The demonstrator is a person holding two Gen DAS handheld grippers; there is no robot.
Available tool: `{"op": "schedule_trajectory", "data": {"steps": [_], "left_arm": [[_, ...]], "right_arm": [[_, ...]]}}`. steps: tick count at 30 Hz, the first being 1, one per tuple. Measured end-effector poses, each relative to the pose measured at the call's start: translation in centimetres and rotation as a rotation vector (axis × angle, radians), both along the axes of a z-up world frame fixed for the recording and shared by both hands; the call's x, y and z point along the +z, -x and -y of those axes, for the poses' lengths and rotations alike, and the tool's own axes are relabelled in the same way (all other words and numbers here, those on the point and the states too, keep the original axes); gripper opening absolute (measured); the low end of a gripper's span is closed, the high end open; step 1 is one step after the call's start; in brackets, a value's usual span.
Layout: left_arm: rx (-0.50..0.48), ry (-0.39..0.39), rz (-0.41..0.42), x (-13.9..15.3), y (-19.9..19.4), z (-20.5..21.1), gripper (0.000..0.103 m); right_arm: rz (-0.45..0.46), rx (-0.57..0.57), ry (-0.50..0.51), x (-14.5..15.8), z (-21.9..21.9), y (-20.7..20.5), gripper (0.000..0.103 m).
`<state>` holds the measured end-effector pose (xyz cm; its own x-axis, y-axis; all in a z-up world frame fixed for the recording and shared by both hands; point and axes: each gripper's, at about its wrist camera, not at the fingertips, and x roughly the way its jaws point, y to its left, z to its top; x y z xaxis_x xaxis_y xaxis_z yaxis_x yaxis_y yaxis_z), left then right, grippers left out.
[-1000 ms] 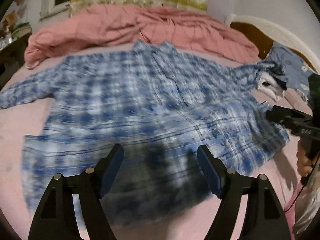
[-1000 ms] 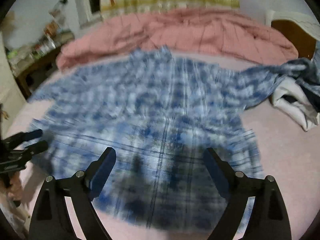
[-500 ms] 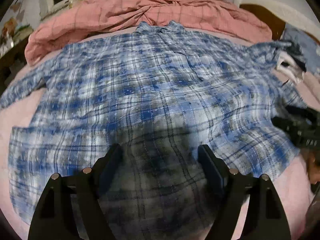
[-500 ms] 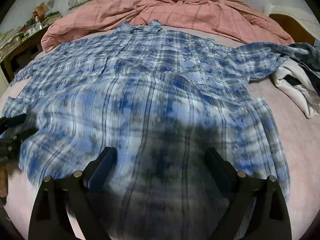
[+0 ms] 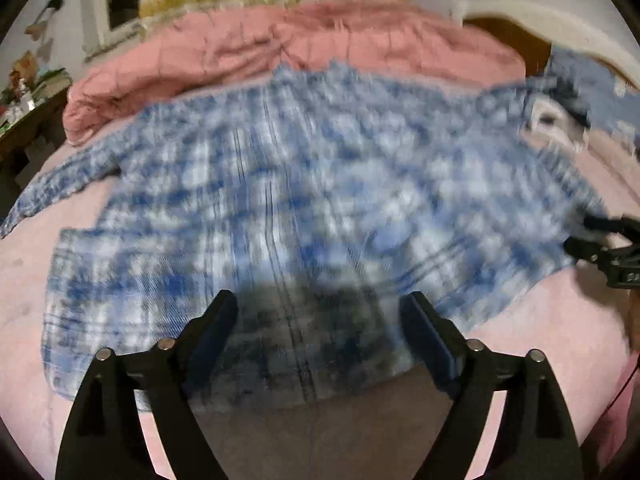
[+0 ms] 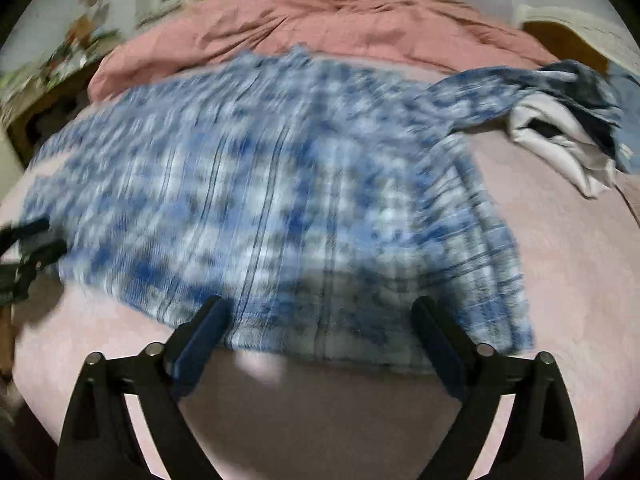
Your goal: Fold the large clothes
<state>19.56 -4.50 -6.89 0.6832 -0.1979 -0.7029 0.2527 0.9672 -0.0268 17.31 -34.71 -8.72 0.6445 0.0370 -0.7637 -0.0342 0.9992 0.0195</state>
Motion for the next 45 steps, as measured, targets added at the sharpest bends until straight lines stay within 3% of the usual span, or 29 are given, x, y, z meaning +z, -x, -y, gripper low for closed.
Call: {"op": "schedule_trajectory", "data": {"steps": [3, 4, 7, 8, 11, 15, 20, 29, 32, 36, 40, 43, 45], "left_arm": [[-0.048, 0.152, 0.017, 2.3, -0.4, 0.3, 0.075], [-0.075, 0.187, 0.014, 3.0, -1.0, 0.8, 0.069], [-0.117, 0.177, 0.029, 4.2, -2.9, 3.2, 0.047], [-0.108, 0.164, 0.023, 4.1, -4.0, 3.9, 0.038], [-0.119, 0.197, -0.060, 2.5, -7.0, 5.3, 0.032], [-0.096, 0.160, -0.143, -1.6, -8.7, 6.5, 0.033], [-0.106, 0.117, -0.105, -1.5, -7.8, 7.0, 0.037], [-0.122, 0.217, -0.087, -1.0, -7.7, 5.7, 0.040], [-0.123, 0.269, -0.035, 0.8, -6.7, 3.6, 0.040], [-0.046, 0.263, 0.043, 3.4, -4.6, -1.3, 0.040], [0.032, 0.187, 0.015, 3.6, -3.5, -5.7, 0.042], [0.118, 0.097, -0.026, 1.9, -4.1, -8.0, 0.042], [0.175, 0.059, -0.053, 0.4, -4.8, -9.2, 0.042]], "right_arm": [[0.085, 0.039, -0.137, 2.8, -0.3, -0.7, 0.077], [0.091, 0.046, -0.144, 3.3, -0.6, -1.2, 0.062], [0.079, 0.066, -0.114, 4.1, -2.3, -4.4, 0.032], [0.070, 0.071, -0.115, 4.1, -2.7, -5.3, 0.029], [0.012, 0.086, -0.145, 2.9, -3.5, -8.4, 0.029], [-0.064, 0.100, -0.129, 0.3, -4.6, -11.5, 0.029], [-0.069, 0.088, -0.099, -1.8, -5.0, -12.8, 0.028], [-0.026, 0.075, -0.119, -1.8, -4.2, -10.9, 0.028], [0.001, 0.043, -0.096, -0.8, -3.1, -9.0, 0.029], [0.098, -0.062, 0.015, 1.4, -0.1, -6.5, 0.029], [0.024, -0.055, 0.032, 1.1, 2.8, -7.4, 0.029], [-0.032, -0.087, 0.045, -0.9, 4.2, -8.5, 0.028], [-0.013, -0.111, 0.002, -1.3, 5.2, -8.5, 0.028]]}}
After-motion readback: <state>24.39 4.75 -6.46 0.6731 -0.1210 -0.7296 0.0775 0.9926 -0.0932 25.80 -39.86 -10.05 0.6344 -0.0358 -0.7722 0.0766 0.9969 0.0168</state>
